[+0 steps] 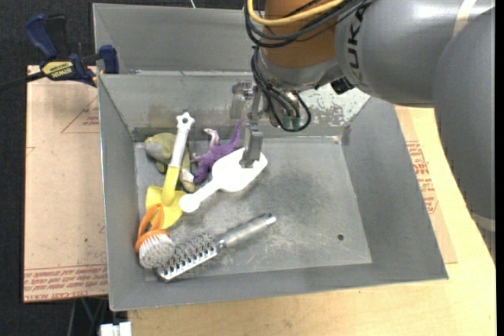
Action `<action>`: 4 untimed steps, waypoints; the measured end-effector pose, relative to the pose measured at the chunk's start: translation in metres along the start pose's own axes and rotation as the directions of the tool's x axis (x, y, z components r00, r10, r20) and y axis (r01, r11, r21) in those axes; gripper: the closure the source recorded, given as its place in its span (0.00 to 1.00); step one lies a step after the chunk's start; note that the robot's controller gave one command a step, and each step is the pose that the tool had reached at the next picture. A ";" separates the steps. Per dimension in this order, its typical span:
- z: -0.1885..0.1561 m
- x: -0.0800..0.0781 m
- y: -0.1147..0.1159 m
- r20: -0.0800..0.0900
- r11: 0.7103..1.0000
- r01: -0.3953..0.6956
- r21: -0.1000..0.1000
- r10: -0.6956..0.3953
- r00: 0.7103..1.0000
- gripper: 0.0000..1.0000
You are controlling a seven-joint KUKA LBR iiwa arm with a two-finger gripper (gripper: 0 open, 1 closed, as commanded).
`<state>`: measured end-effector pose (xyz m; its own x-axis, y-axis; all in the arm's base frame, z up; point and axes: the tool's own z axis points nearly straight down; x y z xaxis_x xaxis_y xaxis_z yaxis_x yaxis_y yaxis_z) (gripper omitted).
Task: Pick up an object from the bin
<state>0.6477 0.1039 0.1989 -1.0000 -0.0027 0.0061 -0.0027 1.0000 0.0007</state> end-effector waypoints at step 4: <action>0.096 0.034 -0.012 0.007 0.885 0.466 0.000 -0.466 0.885 0.00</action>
Offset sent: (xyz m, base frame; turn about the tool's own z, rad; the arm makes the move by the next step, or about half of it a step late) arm -0.0416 -0.0211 -0.1289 -0.4951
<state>0.6136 0.0921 0.1032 -0.8834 -0.4685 -0.0022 -0.4685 0.8834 0.0031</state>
